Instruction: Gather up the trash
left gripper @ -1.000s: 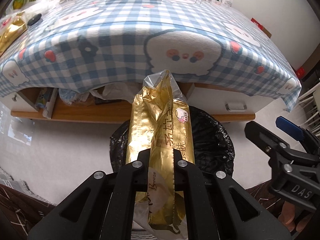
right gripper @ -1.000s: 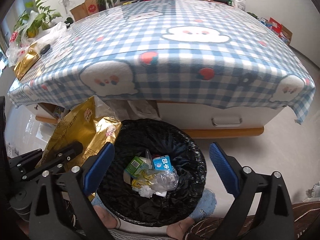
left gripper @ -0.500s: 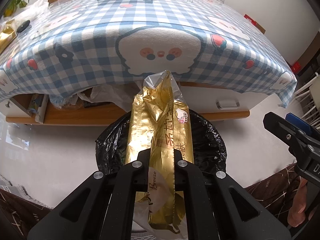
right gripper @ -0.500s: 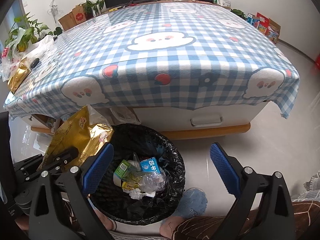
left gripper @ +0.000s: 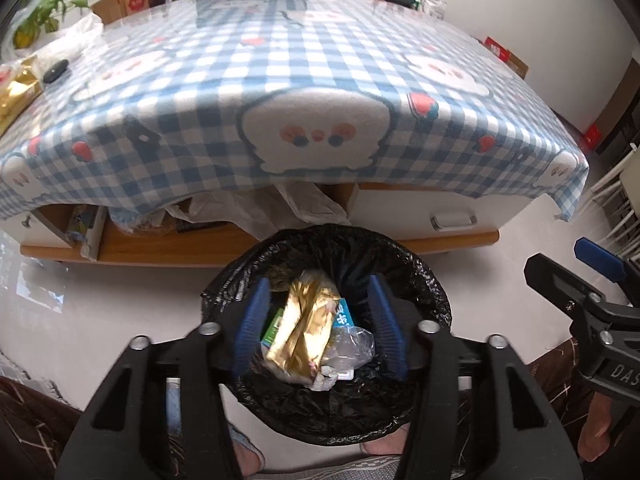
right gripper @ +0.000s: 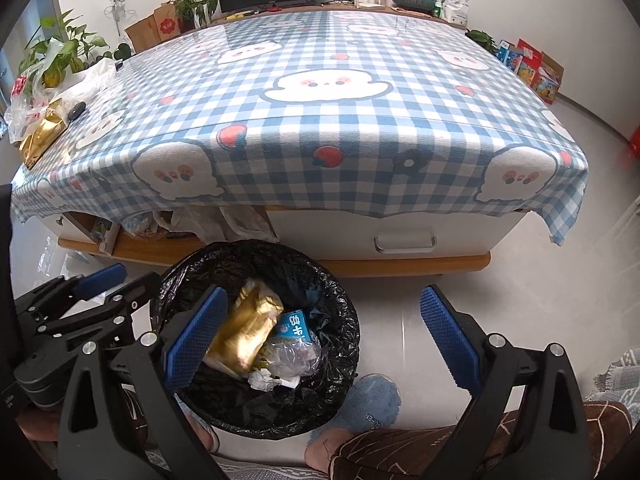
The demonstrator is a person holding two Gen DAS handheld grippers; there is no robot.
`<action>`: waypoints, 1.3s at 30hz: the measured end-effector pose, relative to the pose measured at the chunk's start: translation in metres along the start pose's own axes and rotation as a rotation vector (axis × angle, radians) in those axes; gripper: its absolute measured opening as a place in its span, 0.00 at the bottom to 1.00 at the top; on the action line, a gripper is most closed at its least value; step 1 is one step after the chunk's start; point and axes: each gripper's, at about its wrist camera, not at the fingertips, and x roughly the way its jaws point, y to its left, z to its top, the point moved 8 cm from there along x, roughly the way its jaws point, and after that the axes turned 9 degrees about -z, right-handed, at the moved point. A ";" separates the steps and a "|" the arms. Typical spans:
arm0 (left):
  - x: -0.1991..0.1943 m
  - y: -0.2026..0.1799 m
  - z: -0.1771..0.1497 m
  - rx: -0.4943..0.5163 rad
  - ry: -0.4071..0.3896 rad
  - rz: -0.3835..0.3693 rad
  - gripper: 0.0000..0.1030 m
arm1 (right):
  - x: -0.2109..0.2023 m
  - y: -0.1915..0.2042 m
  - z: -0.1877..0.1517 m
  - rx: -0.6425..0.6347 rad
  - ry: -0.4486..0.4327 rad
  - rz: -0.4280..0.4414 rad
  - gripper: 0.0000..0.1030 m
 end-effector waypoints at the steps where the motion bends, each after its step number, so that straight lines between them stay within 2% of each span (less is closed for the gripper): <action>1: -0.007 0.003 0.001 -0.009 -0.013 0.004 0.64 | -0.004 0.003 0.002 0.001 -0.012 0.005 0.90; 6: -0.057 0.023 0.011 -0.037 -0.095 0.055 0.84 | -0.031 0.024 0.010 -0.034 -0.066 0.018 0.90; 10: -0.101 0.035 0.017 -0.067 -0.169 0.075 0.94 | -0.057 0.034 0.016 -0.037 -0.102 0.028 0.90; 15: -0.144 0.029 0.014 -0.031 -0.237 0.081 0.94 | -0.088 0.034 0.018 -0.020 -0.130 0.025 0.90; 19: -0.160 0.021 0.006 -0.008 -0.229 0.070 0.94 | -0.107 0.031 0.015 -0.008 -0.147 0.015 0.91; 26: -0.160 0.016 0.000 0.012 -0.209 0.068 0.94 | -0.126 0.032 0.009 -0.024 -0.182 -0.007 0.90; 39: -0.155 0.018 0.002 0.013 -0.201 0.073 0.94 | -0.124 0.034 0.007 -0.029 -0.175 -0.009 0.91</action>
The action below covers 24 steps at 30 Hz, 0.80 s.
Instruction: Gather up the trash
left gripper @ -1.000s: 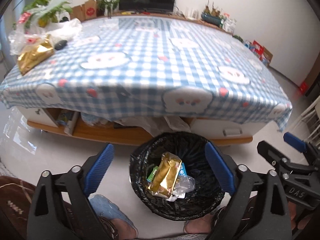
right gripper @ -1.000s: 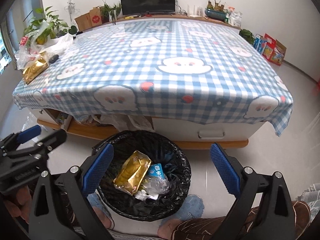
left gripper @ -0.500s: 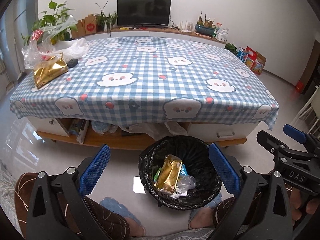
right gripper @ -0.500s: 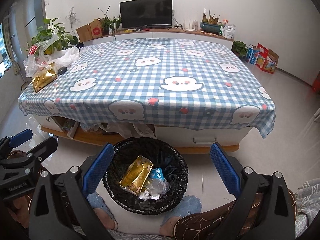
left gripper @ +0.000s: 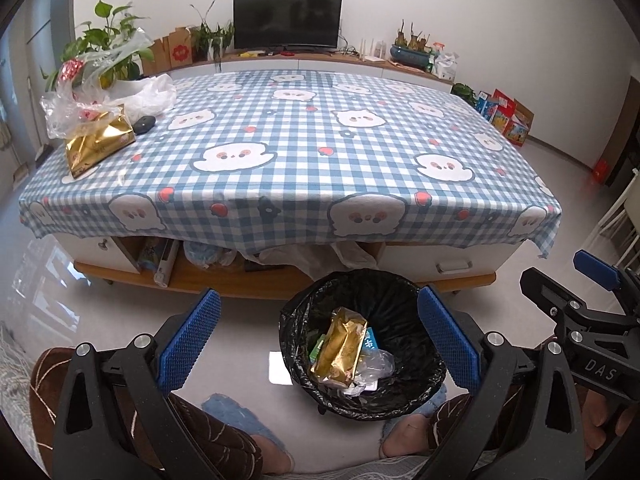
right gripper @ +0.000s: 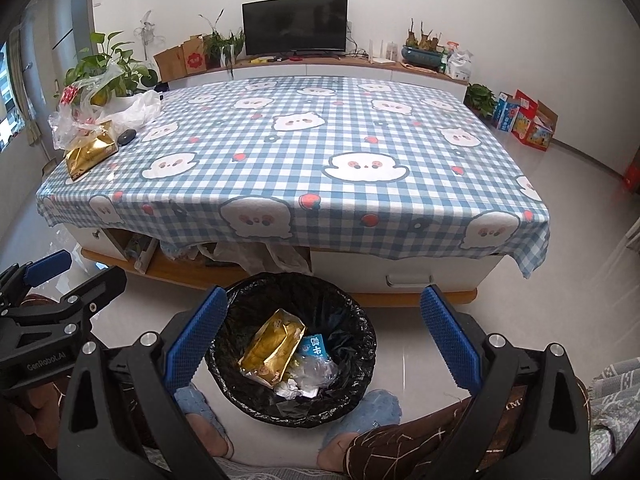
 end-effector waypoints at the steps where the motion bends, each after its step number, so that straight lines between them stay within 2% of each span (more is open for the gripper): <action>1: 0.000 0.000 0.000 0.001 0.000 -0.001 0.94 | 0.000 0.000 0.000 0.000 0.000 -0.002 0.91; 24: 0.004 -0.001 -0.002 0.004 0.015 0.004 0.94 | 0.006 -0.003 -0.002 0.013 0.017 0.006 0.90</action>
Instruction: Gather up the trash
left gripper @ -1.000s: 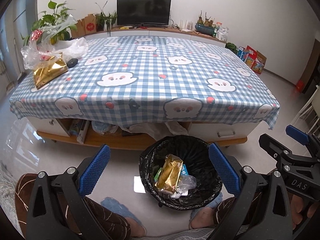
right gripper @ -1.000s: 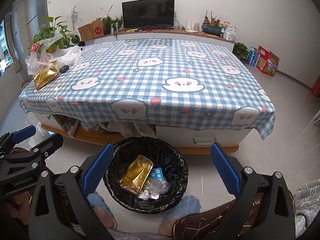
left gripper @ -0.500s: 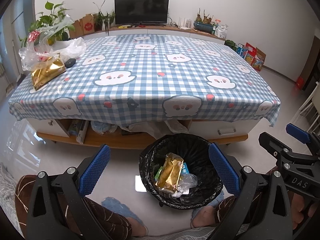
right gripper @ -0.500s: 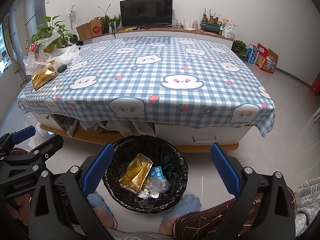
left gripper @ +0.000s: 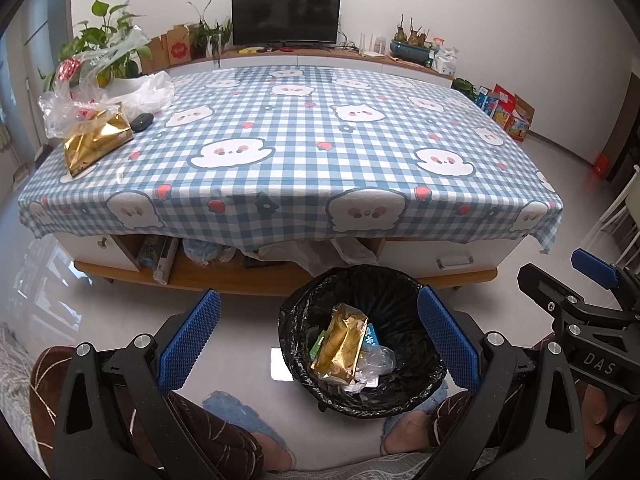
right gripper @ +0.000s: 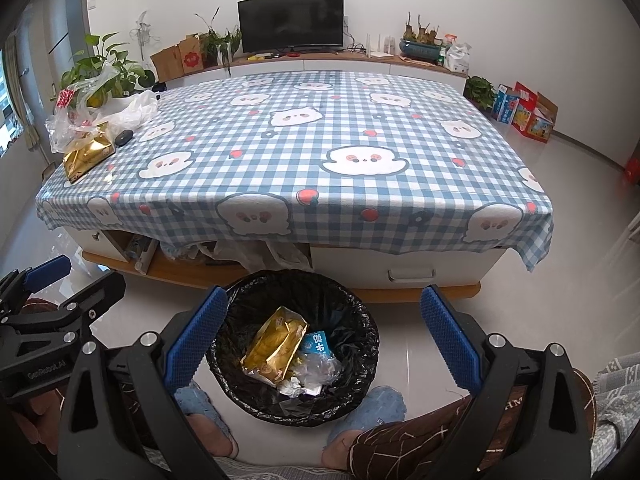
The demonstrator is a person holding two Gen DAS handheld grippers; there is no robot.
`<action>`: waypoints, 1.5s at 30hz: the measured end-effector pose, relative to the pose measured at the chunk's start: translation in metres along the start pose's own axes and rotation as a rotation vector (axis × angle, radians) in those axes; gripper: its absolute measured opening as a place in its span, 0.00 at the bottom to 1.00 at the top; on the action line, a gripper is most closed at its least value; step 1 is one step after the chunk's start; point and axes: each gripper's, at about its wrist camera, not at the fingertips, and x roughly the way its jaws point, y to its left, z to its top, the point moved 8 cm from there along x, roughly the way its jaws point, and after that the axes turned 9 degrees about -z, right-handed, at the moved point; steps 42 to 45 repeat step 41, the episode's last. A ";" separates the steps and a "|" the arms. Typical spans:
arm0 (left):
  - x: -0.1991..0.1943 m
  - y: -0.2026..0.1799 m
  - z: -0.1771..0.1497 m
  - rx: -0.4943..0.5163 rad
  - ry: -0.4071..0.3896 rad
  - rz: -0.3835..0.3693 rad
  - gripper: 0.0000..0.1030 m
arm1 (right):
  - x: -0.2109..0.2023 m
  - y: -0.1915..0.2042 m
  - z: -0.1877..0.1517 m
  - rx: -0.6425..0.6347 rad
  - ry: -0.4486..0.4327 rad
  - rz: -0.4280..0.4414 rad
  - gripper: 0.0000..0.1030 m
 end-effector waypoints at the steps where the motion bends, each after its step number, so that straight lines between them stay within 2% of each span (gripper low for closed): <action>1: 0.000 0.000 0.000 0.000 0.000 0.002 0.94 | 0.000 0.000 0.000 0.000 0.000 -0.001 0.90; 30: -0.001 -0.001 0.003 0.004 -0.013 0.019 0.94 | 0.003 -0.001 -0.001 0.005 0.003 0.003 0.91; 36: 0.000 -0.004 0.002 0.000 -0.004 -0.014 0.94 | 0.004 -0.001 -0.001 0.008 0.004 0.001 0.90; 45: 0.000 -0.005 0.002 0.004 -0.004 -0.012 0.94 | 0.004 0.001 -0.002 0.010 0.004 0.002 0.91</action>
